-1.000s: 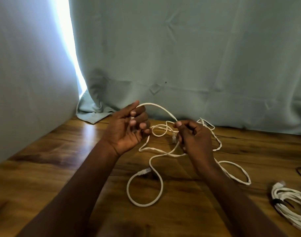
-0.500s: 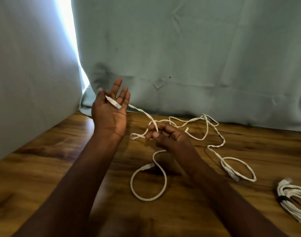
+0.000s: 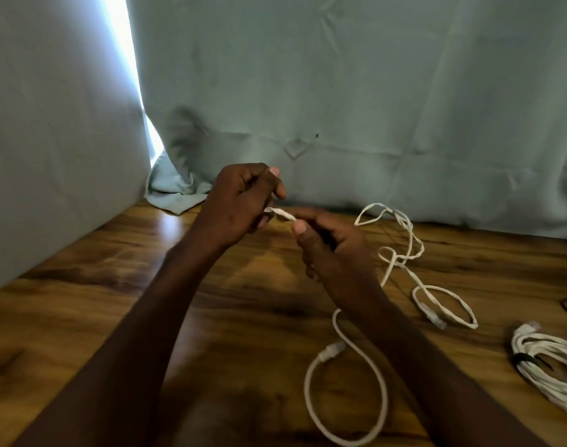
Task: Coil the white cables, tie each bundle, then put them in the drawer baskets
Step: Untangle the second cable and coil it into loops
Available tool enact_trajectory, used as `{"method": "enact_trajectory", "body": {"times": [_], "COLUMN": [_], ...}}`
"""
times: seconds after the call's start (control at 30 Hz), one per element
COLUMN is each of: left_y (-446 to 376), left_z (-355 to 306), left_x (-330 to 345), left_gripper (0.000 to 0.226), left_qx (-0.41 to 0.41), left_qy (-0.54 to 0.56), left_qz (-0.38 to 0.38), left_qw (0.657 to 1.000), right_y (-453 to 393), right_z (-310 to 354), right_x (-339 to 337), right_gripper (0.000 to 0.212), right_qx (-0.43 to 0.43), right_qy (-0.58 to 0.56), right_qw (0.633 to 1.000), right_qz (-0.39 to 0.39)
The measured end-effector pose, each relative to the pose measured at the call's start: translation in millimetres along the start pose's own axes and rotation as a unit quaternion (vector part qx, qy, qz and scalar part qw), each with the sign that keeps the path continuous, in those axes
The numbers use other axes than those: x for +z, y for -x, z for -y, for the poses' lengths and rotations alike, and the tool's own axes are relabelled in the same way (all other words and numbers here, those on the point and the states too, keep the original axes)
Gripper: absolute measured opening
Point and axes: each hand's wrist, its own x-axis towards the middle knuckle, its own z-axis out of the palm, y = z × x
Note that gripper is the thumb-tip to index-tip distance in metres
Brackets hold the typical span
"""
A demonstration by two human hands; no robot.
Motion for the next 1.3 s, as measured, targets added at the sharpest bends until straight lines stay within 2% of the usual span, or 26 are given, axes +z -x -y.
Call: {"method": "enact_trajectory", "body": {"times": [0.07, 0.1, 0.17, 0.23, 0.3, 0.33, 0.4, 0.47, 0.5, 0.6, 0.67, 0.77, 0.87, 0.97, 1.03, 1.07, 1.1, 1.17, 1.23, 1.3], "left_y": [-0.4, -0.9, -1.8, -2.9, -2.9, -2.4, 1.1, 6.8, 8.9, 9.8, 9.6, 9.6, 7.9, 3.4, -0.1, -1.2, -1.8, -2.5, -2.4, -2.6], "left_z": [3.1, 5.6, 13.5, 23.2, 31.2, 33.5, 34.3, 30.5, 28.2, 23.8, 26.2, 27.2, 22.1, 23.3, 26.4, 28.0, 29.4, 34.1, 38.9, 40.7], "left_x": [2.5, 4.5, 7.0, 4.9, -2.3, -7.2, -16.0, -18.5, -17.1, -10.2, -8.7, -9.7, -5.2, 2.6, 3.0, 3.0, 2.2, 1.5, 0.8, -1.1], "left_gripper": [0.042, 0.042, 0.046, 0.047, 0.045, 0.043, 0.039, 0.036, 0.036, 0.036, 0.04, 0.035, 0.033, 0.037, 0.027, 0.017, 0.012, 0.021, 0.033, 0.042], "left_qx": [-0.034, -0.048, -0.071, -0.089, -0.134, -0.161, -0.22, -0.27, -0.285, -0.311, -0.327, -0.313, -0.257, -0.212, -0.19, -0.183, -0.178, -0.175, -0.179, -0.18], "left_qy": [0.024, 0.023, -0.029, -0.107, -0.136, -0.144, -0.15, -0.135, -0.119, -0.05, 0.054, 0.318, 0.505, 0.617, 0.695, 0.734, 0.764, 0.79, 0.798, 0.8], "left_qz": [0.026, 0.034, 0.026, -0.009, -0.033, -0.023, 0.06, 0.187, 0.239, 0.338, 0.406, 0.464, 0.43, 0.332, 0.26, 0.232, 0.204, 0.157, 0.126, 0.082], "left_qw": [0.999, 0.998, 0.997, 0.99, 0.981, 0.976, 0.962, 0.935, 0.921, 0.887, 0.852, 0.765, 0.703, 0.681, 0.643, 0.612, 0.586, 0.566, 0.561, 0.567], "right_y": [-3.1, -4.3, -6.2, -7.7, -6.6, -5.7, -5.8, -8.9, -10.5, -14.0, -17.0, -21.1, -18.8, -14.0, -12.9, -12.2, -11.1, -7.8, -4.3, -1.5], "right_z": [2.8, 3.6, 1.6, -5.9, -14.6, -16.5, -14.8, -2.6, 4.8, 14.7, 10.8, 5.7, -5.2, -17.3, -21.7, -23.7, -24.2, -24.9, -20.9, -18.1], "right_x": [-6.6, -10.0, -17.6, -25.0, -30.1, -31.4, -33.5, -36.6, -40.1, -52.1, -56.6, -62.2, -62.1, -51.4, -42.4, -38.8, -34.7, -25.9, -14.3, -3.5], "right_gripper": [0.019, 0.022, 0.035, 0.049, 0.05, 0.043, 0.027, 0.022, 0.023, 0.02, 0.02, 0.024, 0.03, 0.047, 0.043, 0.037, 0.032, 0.033, 0.042, 0.044], "right_qx": [0.042, 0.044, 0.031, 0.027, 0.018, 0.004, -0.023, -0.017, -0.008, 0.036, 0.078, 0.143, 0.112, 0.07, 0.058, 0.054, 0.051, 0.054, 0.075, 0.131], "right_qy": [-0.065, -0.058, 0.025, 0.169, 0.275, 0.284, 0.216, 0.104, 0.063, -0.039, -0.119, -0.164, 0.027, 0.144, 0.187, 0.202, 0.204, 0.18, 0.126, 0.04], "right_qw": [0.997, 0.997, 0.999, 0.984, 0.957, 0.956, 0.976, 0.993, 0.995, 0.998, 0.989, 0.968, 0.977, 0.974, 0.971, 0.97, 0.972, 0.98, 0.989, 0.991], "right_qz": [-0.029, -0.036, -0.014, 0.05, 0.084, 0.07, 0.005, -0.062, -0.071, -0.023, -0.044, -0.122, -0.179, -0.16, -0.134, -0.12, -0.102, -0.063, -0.028, -0.003]}}
